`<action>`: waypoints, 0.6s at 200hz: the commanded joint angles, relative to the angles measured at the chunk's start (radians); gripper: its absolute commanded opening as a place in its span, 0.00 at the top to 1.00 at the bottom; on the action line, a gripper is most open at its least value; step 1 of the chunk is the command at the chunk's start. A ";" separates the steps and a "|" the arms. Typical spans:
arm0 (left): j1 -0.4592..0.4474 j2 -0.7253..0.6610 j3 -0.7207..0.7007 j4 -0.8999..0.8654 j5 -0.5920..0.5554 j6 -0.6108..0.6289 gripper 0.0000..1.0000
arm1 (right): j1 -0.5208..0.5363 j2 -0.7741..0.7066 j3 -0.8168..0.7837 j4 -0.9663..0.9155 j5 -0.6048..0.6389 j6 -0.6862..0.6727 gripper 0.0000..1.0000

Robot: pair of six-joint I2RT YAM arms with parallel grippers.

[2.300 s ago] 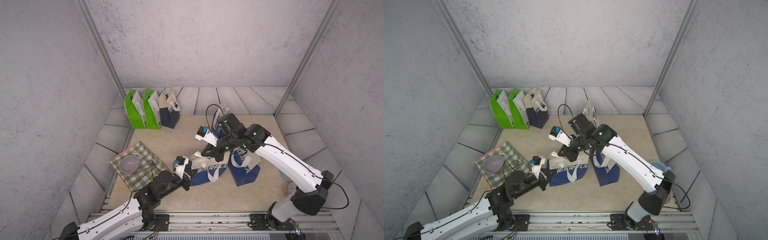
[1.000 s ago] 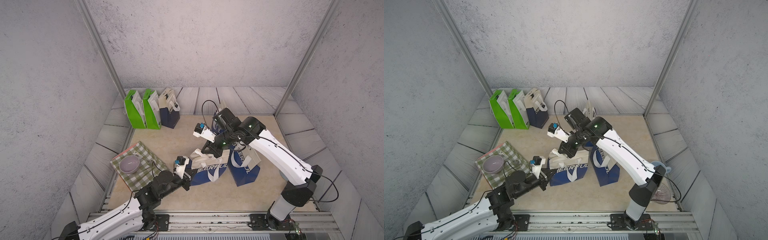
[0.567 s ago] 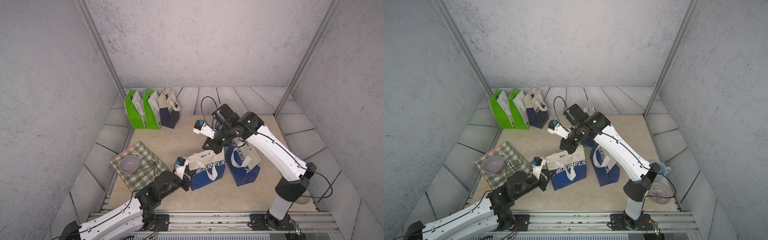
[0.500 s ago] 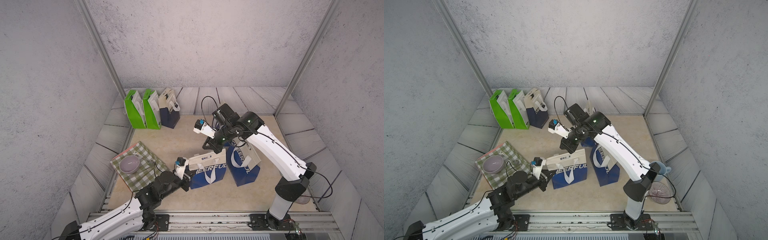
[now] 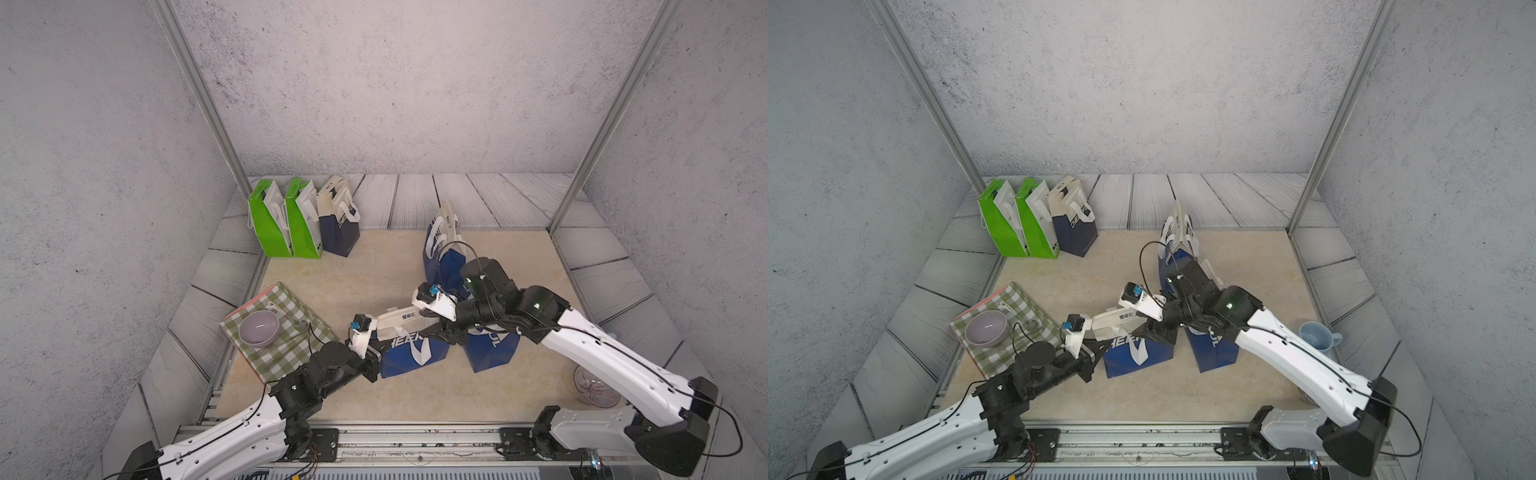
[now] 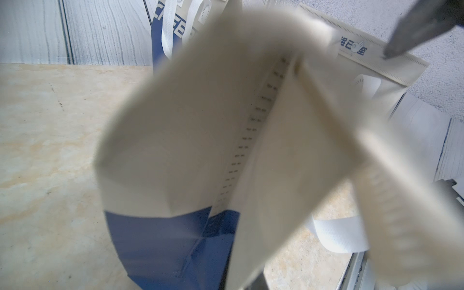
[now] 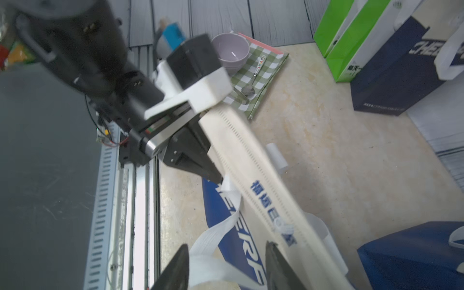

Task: Open the takeout bag
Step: Open the takeout bag at the center of the board.

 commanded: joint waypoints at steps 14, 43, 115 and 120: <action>0.000 0.010 0.000 -0.013 -0.004 -0.001 1.00 | 0.048 -0.141 -0.214 0.450 0.123 -0.202 0.46; 0.000 0.014 0.003 -0.010 -0.002 -0.008 1.00 | 0.144 -0.129 -0.298 0.568 0.303 -0.381 0.48; 0.000 0.003 0.007 -0.024 -0.001 -0.009 1.00 | 0.183 -0.041 -0.337 0.683 0.453 -0.535 0.56; -0.001 0.003 0.007 -0.024 -0.001 -0.007 1.00 | 0.187 -0.036 -0.338 0.686 0.457 -0.546 0.56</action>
